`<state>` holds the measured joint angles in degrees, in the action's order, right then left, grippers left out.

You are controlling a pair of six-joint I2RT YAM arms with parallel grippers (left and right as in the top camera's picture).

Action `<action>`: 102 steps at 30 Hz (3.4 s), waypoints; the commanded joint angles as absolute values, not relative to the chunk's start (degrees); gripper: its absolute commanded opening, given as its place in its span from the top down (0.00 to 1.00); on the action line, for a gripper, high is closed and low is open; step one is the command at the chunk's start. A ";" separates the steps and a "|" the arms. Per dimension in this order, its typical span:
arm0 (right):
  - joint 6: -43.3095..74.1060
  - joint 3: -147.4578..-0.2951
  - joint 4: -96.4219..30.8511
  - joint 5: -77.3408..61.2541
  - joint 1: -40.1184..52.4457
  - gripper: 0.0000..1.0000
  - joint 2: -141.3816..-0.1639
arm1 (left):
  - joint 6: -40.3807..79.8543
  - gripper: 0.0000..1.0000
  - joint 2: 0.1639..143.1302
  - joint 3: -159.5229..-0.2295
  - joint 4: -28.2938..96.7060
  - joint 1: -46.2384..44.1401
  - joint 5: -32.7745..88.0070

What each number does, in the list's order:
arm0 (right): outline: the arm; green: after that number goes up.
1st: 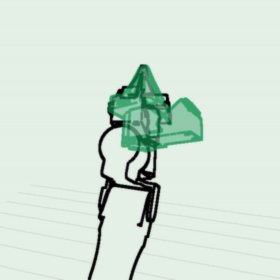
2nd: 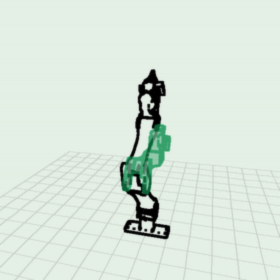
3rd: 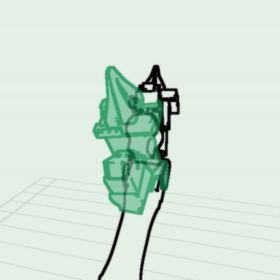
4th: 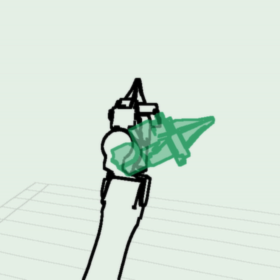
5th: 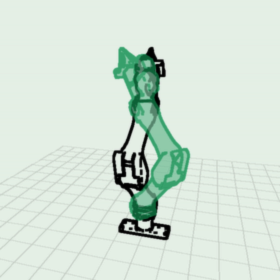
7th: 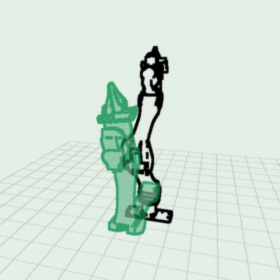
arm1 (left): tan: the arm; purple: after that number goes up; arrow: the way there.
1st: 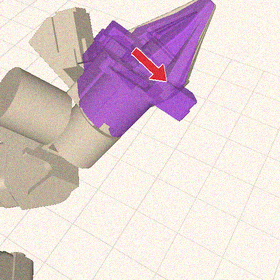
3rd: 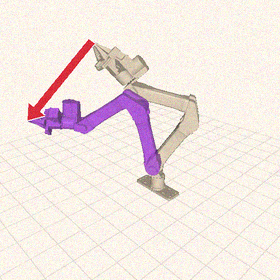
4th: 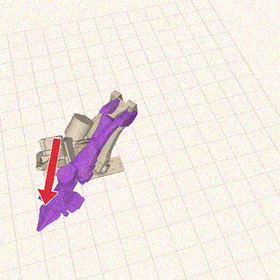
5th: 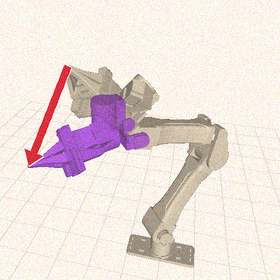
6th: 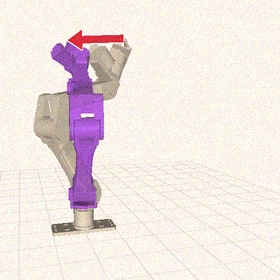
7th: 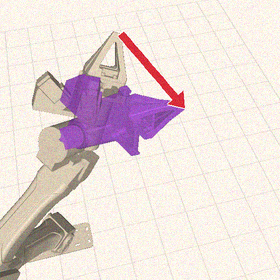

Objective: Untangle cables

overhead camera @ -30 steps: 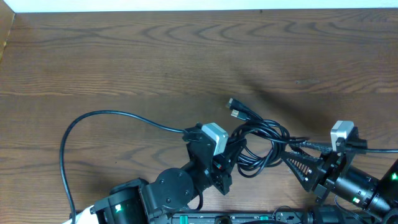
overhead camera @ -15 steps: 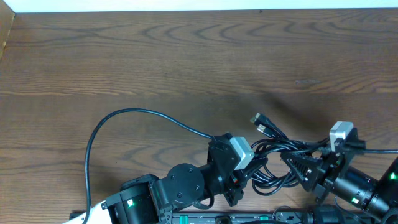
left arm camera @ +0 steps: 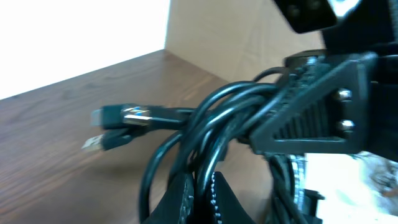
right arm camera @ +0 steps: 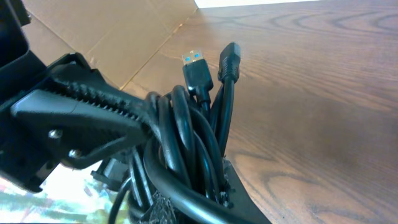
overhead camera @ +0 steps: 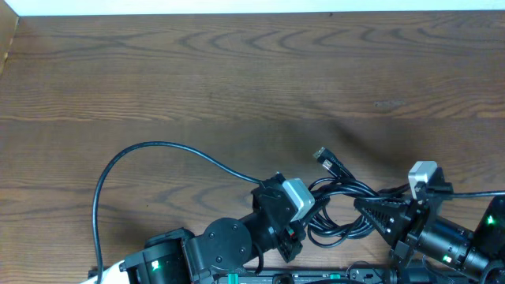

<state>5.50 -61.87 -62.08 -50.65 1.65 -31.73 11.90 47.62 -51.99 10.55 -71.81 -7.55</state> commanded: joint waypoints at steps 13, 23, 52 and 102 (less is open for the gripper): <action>-1.37 -62.13 -58.81 -57.14 1.58 0.99 -31.53 | 12.71 0.85 44.73 -52.88 11.73 -70.11 -24.67; -1.50 -62.13 -49.52 -56.51 1.58 0.99 -31.53 | 16.64 0.52 44.73 -52.88 12.16 -70.11 -9.52; -3.25 -62.13 -47.16 -66.65 1.61 0.99 -31.53 | -2.37 0.39 45.69 -52.88 8.49 -70.11 -1.23; -0.32 -62.15 -57.25 -57.19 1.58 0.38 -31.51 | 11.79 0.93 44.29 -52.88 7.88 -70.11 -21.65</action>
